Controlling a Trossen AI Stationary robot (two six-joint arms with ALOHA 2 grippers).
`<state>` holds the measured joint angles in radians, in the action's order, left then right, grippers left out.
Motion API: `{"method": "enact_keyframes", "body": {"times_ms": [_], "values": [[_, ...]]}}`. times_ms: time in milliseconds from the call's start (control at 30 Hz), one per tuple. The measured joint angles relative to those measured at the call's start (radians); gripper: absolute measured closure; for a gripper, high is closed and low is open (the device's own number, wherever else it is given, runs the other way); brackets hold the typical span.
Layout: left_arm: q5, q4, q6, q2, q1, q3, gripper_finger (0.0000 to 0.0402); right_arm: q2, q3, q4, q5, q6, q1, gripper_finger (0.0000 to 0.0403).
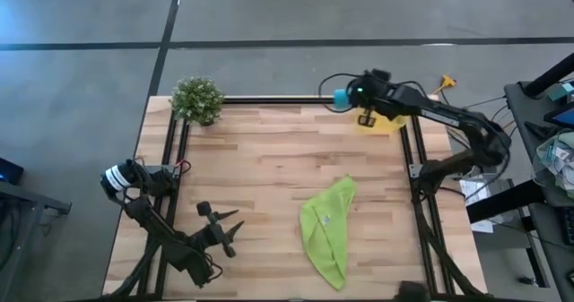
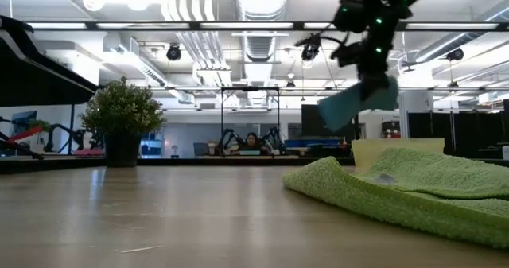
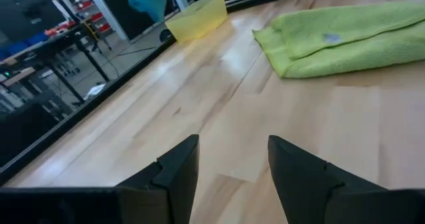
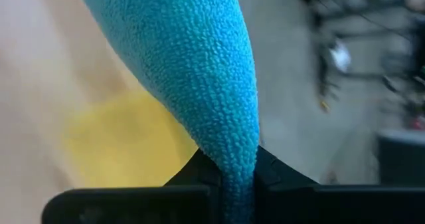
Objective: Roll microfiber towels into tight, uniform cylinder then place into a basket
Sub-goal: Put the blue microfiber towel into the yellow bin
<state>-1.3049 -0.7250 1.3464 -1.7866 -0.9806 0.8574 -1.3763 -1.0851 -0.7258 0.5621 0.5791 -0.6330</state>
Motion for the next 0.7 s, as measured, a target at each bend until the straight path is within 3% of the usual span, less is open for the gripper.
{"method": "enact_keyframes", "body": {"times_ms": [133,267,367,500,567,700], "values": [[-0.029,-0.001,-0.038,0.000,0.001,0.000,0.0237,0.066,0.131,0.093,0.094,0.056,-0.047,0.0390],[-0.039,0.000,-0.052,0.002,0.004,0.003,0.0237,0.072,0.239,0.148,0.120,0.104,-0.065,0.0390],[-0.039,0.000,-0.052,0.002,0.005,0.003,0.0237,0.059,0.295,0.163,0.133,0.141,-0.068,0.0390],[-0.039,0.002,-0.051,0.002,0.004,0.003,0.0237,0.036,0.315,0.173,0.244,0.172,-0.083,0.0390],[-0.039,0.009,-0.051,0.002,0.004,0.003,0.0237,0.036,0.315,0.177,0.232,0.180,-0.111,0.0390],[-0.038,0.015,-0.050,0.003,0.004,0.003,0.0237,0.039,0.315,0.187,0.093,0.213,-0.175,0.0390]]}}
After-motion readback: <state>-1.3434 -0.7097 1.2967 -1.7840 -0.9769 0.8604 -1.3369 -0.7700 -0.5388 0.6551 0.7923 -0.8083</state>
